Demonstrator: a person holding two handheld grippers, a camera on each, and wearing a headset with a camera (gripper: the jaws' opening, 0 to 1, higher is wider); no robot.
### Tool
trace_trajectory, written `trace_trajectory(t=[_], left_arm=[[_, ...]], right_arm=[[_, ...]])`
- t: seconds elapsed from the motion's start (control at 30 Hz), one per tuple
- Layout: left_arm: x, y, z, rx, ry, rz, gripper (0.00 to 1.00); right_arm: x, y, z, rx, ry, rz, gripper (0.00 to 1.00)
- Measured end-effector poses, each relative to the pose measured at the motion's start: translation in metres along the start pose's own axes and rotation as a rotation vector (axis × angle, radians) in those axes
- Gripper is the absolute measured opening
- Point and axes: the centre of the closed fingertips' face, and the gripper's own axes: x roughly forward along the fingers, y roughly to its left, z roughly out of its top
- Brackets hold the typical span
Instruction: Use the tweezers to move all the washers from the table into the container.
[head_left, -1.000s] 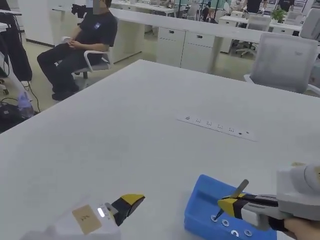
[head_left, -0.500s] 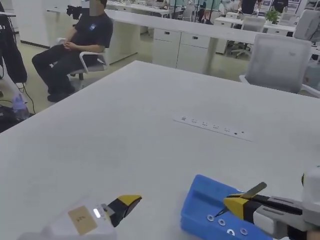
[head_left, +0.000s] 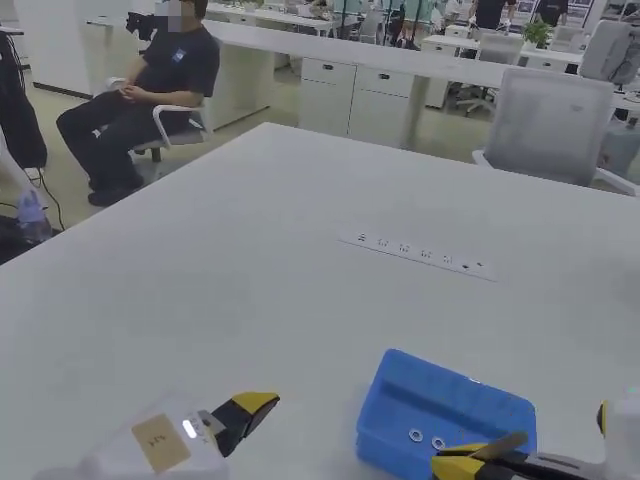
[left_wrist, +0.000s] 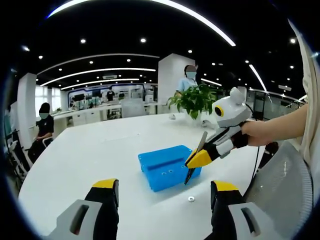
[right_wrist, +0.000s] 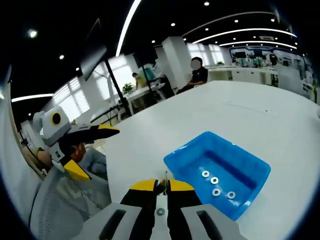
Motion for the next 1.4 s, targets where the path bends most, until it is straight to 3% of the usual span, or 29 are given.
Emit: trace_trajectory(t=[0.43,0.87,1.27,1.4], left_arm=[[0.0,-0.001,-0.001,0.004,0.008,-0.001,0.75],[0.0,0.0,-0.001,0.007,0.011,-0.001,0.75],[-0.001,0.001,0.0,0.0,0.005,0.002,0.74],[-0.001,0.001,0.0,0.002,0.005,0.002,0.74]], right_arm=[[0.012,0.007,-0.033,-0.048,0.157,0.025,0.03],[0.015,0.012,-0.038,-0.137,0.222,0.036,0.03],[0.02,0.024,-0.043,-0.355,0.308,0.053,0.03],[0.022,0.029,-0.044,-0.389,0.305,0.059,0.04]])
